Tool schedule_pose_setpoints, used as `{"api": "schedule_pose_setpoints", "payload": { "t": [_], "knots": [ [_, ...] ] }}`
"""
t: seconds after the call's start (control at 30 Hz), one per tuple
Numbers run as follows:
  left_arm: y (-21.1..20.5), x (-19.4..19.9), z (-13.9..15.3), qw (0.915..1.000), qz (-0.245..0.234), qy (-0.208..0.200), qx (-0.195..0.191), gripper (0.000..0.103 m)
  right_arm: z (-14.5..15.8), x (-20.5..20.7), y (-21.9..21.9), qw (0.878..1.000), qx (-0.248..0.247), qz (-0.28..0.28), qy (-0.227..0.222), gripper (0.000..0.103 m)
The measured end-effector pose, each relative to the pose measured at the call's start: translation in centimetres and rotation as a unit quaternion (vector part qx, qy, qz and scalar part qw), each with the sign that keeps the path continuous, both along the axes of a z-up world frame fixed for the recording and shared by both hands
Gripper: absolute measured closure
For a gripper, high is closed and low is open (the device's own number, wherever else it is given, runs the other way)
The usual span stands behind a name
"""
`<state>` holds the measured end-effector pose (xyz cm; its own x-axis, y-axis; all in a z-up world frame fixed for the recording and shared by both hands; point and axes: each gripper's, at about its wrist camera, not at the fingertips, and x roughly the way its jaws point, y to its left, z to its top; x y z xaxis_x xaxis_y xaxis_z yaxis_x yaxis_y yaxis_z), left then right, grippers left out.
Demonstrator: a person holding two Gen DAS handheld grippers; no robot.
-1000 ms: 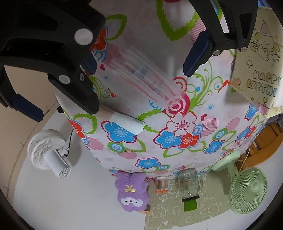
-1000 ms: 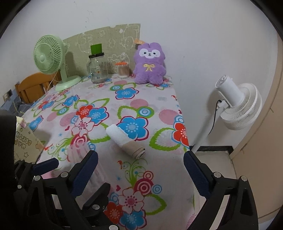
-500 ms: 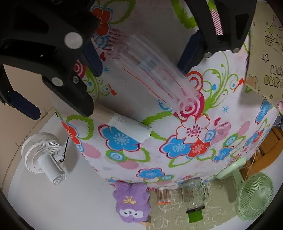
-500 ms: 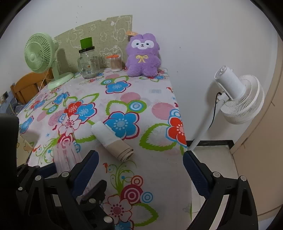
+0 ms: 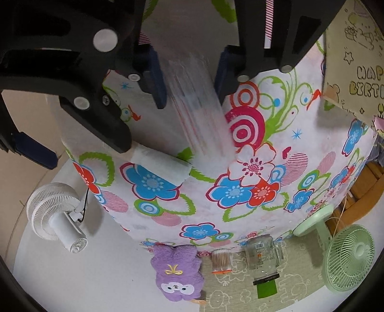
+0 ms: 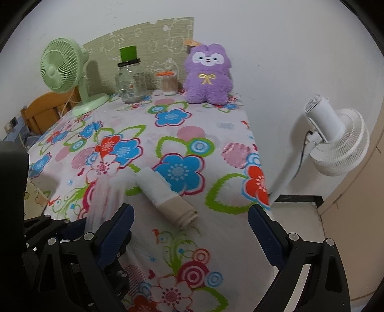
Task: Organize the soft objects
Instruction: 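Grasp the clear plastic tube with the left tool while the right tool grasps the rolled white towel, then lift and carry the tube with the left tool while the right tool carries the towel toward the box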
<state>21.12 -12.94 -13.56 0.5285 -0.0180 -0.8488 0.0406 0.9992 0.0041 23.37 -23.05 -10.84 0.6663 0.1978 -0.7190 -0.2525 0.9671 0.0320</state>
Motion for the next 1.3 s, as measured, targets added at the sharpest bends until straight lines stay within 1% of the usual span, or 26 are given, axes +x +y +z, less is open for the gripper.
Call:
{"api": "schedule_pose_setpoints", "payload": {
  "t": [0.1, 0.17, 0.2, 0.23, 0.37, 0.43, 0.5, 0.53, 0.57, 0.63, 0.67, 0.7, 0.77, 0.83, 0.9, 1.07, 1.3],
  "knots": [
    [0.5, 0.1, 0.2, 0.9999, 0.0, -0.003, 0.011, 0.072, -0.1, 0.4, 0.8, 1.0, 0.005, 0.021, 0.002, 0.006],
    [1.0, 0.2, 0.2, 0.9998, 0.005, -0.002, 0.017, 0.073, -0.3, 0.9, 1.6, 0.999, 0.001, 0.033, 0.002, 0.006],
    [1.4, 0.3, 0.1, 0.9998, 0.007, -0.001, 0.018, 0.074, -0.4, 1.1, 2.0, 0.999, -0.003, 0.038, 0.002, 0.007],
    [1.7, 0.4, 0.1, 0.9998, 0.009, -0.001, 0.02, 0.074, -0.5, 1.3, 2.2, 0.999, -0.005, 0.042, 0.002, 0.011],
    [2.2, 0.7, 0.0, 0.9995, 0.005, -0.002, 0.029, 0.075, -1.4, 2.4, 3.0, 0.999, -0.006, 0.048, 0.023, 0.014],
    [2.2, 0.8, 0.0, 0.9995, 0.001, -0.003, 0.031, 0.075, -1.9, 2.9, 3.0, 0.998, -0.004, 0.046, 0.032, 0.02],
    [2.3, 0.8, 0.0, 0.9996, -0.003, -0.003, 0.029, 0.075, -2.3, 3.3, 3.1, 0.998, 0.002, 0.043, 0.04, 0.022],
    [2.4, 0.8, 0.0, 0.9996, -0.005, -0.002, 0.027, 0.075, -2.5, 3.3, 3.1, 0.998, 0.004, 0.042, 0.043, 0.024],
    [2.4, 0.8, 0.0, 0.9996, -0.006, -0.003, 0.027, 0.075, -2.7, 3.4, 3.1, 0.998, 0.006, 0.04, 0.047, 0.027],
    [2.4, 0.8, -0.1, 0.9996, -0.007, -0.004, 0.028, 0.075, -3.2, 3.8, 3.1, 0.997, 0.013, 0.038, 0.063, 0.044],
    [2.4, 0.8, -0.1, 0.9995, -0.008, -0.005, 0.031, 0.074, -3.3, 3.8, 3.1, 0.998, 0.013, 0.032, 0.059, 0.046],
    [2.3, 0.8, -0.1, 0.9994, -0.008, -0.007, 0.034, 0.074, -3.3, 3.8, 3.1, 0.998, 0.01, 0.03, 0.057, 0.056],
    [2.2, 0.7, -0.1, 0.9992, -0.01, -0.009, 0.038, 0.074, -3.3, 3.6, 3.2, 0.998, 0.006, 0.036, 0.056, 0.063],
    [2.2, 0.7, -0.1, 0.9992, -0.011, -0.01, 0.038, 0.074, -3.3, 3.5, 3.1, 0.998, 0.006, 0.038, 0.056, 0.072],
    [2.2, 0.7, 0.0, 0.9991, -0.013, -0.01, 0.039, 0.075, -3.2, 3.4, 3.1, 0.998, 0.003, 0.039, 0.054, 0.077],
    [2.2, 0.2, 0.1, 0.9991, -0.018, -0.005, 0.039, 0.077, -2.4, 2.4, 3.2, 0.998, -0.011, 0.039, 0.044, 0.08],
    [2.0, -1.1, 0.6, 0.999, -0.03, -0.008, 0.033, 0.078, -1.7, 0.7, 2.9, 0.999, 0.003, 0.022, 0.044, 0.08]
  ]
}}
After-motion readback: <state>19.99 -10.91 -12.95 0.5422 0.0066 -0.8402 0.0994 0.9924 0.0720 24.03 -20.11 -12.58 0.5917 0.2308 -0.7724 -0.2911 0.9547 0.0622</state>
